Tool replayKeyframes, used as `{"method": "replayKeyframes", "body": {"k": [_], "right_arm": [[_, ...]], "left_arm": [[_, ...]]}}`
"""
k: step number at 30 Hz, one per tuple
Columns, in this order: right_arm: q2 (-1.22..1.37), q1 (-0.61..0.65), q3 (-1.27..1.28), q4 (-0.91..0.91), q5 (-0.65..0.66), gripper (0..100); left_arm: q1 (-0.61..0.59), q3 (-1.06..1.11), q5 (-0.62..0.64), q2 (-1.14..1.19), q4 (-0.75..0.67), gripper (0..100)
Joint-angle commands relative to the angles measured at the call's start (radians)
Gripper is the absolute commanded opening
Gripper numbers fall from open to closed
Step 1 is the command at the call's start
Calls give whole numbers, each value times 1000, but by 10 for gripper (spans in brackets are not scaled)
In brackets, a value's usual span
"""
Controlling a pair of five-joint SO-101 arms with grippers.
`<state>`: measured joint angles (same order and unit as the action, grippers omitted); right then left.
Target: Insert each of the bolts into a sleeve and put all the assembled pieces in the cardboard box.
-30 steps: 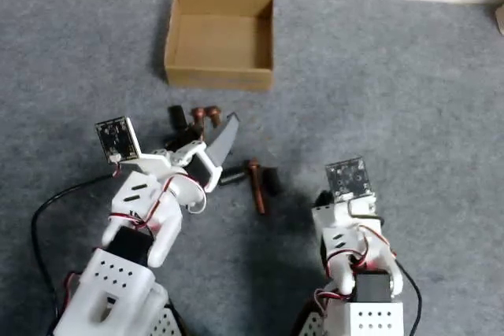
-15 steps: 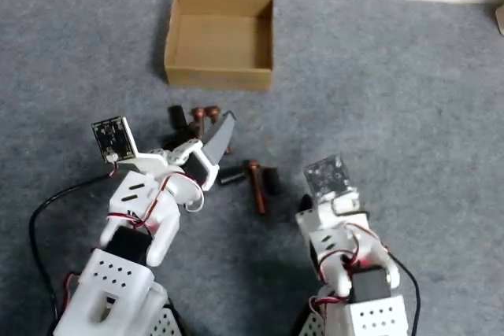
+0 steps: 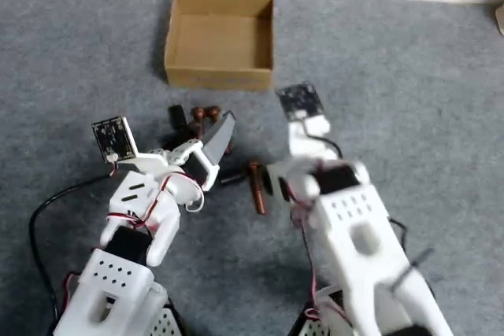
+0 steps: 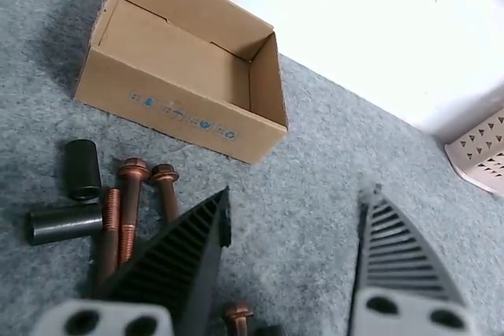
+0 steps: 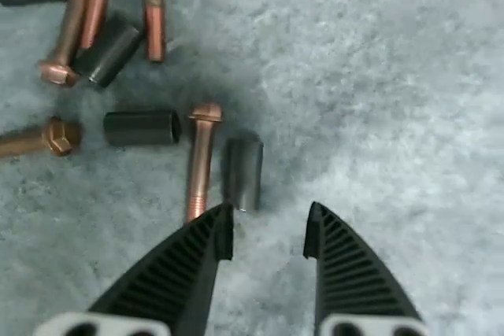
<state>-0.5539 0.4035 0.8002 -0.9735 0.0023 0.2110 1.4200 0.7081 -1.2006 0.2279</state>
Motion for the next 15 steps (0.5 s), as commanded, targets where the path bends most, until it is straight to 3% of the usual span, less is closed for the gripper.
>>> {"method": "replayKeyframes", "body": {"k": [1, 5, 15], "right_arm": [[140, 22, -105, 67, -80, 142], [217, 39, -111, 114, -150, 142], [320, 97, -114, 114, -172, 142]], "left_arm": [[-12, -25, 2, -15, -26, 248], [-12, -25, 2, -15, -26, 248], [-12, -30, 2, -15, -26, 248]]}}
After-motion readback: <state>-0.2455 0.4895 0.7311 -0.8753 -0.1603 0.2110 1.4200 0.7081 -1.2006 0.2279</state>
